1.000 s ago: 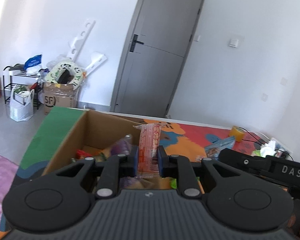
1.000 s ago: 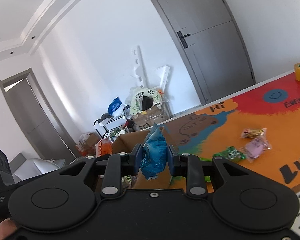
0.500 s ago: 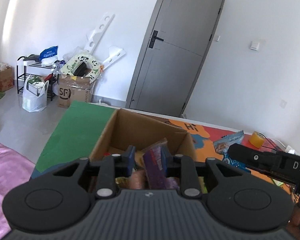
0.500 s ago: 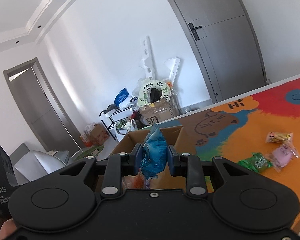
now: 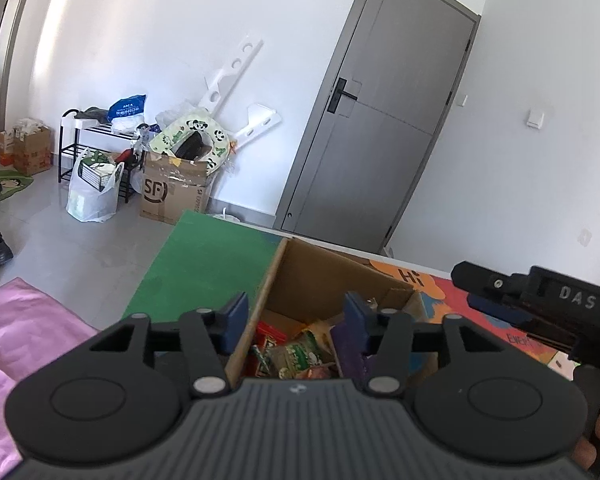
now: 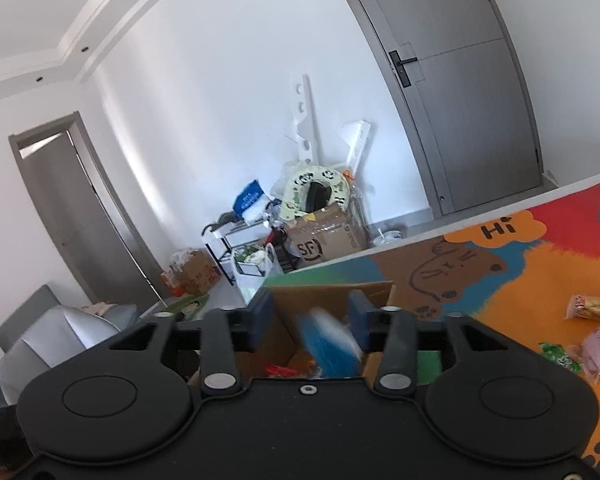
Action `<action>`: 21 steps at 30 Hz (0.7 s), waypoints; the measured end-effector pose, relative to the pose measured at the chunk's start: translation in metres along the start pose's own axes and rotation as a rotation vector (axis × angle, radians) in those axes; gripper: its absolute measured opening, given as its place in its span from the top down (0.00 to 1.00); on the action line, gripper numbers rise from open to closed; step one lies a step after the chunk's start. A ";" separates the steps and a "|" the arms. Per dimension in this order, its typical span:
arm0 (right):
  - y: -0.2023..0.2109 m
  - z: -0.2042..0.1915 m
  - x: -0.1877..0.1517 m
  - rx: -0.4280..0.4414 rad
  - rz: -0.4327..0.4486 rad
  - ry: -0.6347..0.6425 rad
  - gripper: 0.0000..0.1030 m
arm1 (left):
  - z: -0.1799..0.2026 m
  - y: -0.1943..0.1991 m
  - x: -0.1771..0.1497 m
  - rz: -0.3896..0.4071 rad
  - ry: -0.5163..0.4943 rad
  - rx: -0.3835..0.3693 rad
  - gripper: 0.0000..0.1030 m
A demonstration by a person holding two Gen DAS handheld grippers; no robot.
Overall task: Organize snacks
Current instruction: 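Open both grippers over the box to drop the bar and bag, then move both grippers back over the green candy packs and pink pastry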
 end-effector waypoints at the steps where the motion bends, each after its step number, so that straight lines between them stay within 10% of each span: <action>1: 0.002 -0.001 -0.001 0.003 0.004 -0.002 0.55 | 0.000 -0.001 0.000 -0.001 0.002 0.002 0.42; 21: 0.077 0.036 -0.022 -0.122 -0.019 -0.066 0.19 | 0.034 0.022 -0.018 -0.002 -0.031 -0.021 0.10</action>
Point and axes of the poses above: each gripper's, at about its wrist camera, not at the fingertips, and y roughly against the way its jaws point, z to its right, x to its top, the point moved 1 cm from there along -y, roughly the way its jaws point, and after that the axes turned 9 degrees about y, right-handed, at the moved point
